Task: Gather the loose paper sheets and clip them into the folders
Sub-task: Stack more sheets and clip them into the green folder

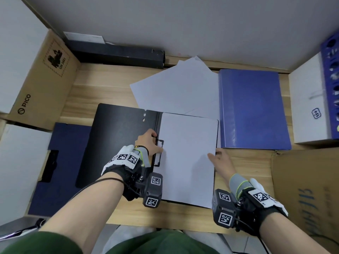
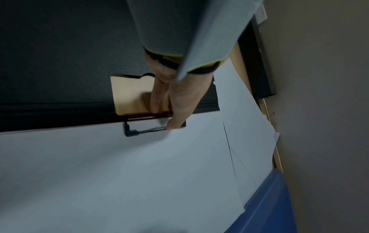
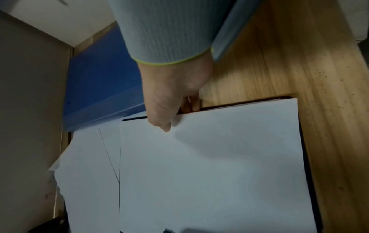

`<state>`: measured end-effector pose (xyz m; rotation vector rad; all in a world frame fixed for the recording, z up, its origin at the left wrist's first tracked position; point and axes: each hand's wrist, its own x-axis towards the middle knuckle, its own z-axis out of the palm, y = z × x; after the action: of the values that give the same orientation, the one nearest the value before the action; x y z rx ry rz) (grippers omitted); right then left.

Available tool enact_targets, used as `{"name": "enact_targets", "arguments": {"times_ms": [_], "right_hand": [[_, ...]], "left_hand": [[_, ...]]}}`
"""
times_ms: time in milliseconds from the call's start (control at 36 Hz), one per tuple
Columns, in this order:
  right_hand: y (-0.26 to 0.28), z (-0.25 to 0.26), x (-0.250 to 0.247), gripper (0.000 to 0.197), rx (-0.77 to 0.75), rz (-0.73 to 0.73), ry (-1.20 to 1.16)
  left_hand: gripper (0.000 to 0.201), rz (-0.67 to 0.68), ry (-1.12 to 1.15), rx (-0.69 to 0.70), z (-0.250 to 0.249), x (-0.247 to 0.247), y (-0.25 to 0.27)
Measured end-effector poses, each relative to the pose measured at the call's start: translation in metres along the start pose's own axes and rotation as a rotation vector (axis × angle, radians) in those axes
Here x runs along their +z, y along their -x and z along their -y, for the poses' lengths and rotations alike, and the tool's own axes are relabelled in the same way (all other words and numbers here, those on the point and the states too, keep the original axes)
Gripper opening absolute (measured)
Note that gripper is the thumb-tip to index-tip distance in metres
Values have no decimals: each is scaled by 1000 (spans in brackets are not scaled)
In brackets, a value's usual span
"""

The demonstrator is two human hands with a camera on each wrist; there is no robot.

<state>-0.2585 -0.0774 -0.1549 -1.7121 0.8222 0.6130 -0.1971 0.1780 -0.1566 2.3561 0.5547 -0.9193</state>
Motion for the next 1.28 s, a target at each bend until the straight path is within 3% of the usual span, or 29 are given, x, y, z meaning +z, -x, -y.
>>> {"name": "enact_targets", "arguments": {"times_ms": [139,194,278,444,556,667,805,889,1000,1139,1222,1278], "right_hand": [[-6,-2,-2,18,16,-215,-23],[-6,2,1,10,47,-154,-16],[-3,11,18,6,118,84,-72],[18,21,73,17,154,295,-102],[22,17,99,24,168,347,-84],[30,17,124,21,136,344,-54],[29,16,136,13,135,297,-29],[26,17,141,13,160,316,-72],[20,19,147,28,188,393,-89],[20,26,149,33,199,505,-106],[25,31,144,36,220,540,-102],[38,38,141,20,230,508,-87]], "left_hand": [[15,-12,446,-97,17,-8,1],[9,-68,539,-106,28,-12,3],[17,-133,656,-149,56,-20,3],[14,-383,491,-170,140,-56,9],[34,-423,316,-269,179,-75,14],[41,-354,526,-250,216,-81,21],[26,-305,752,-262,246,-89,30],[30,-293,879,-185,249,-104,45],[42,-104,1061,9,247,-125,65],[45,142,1087,81,234,-146,82],[76,304,1070,193,216,-151,85],[84,433,1037,247,196,-151,88]]}}
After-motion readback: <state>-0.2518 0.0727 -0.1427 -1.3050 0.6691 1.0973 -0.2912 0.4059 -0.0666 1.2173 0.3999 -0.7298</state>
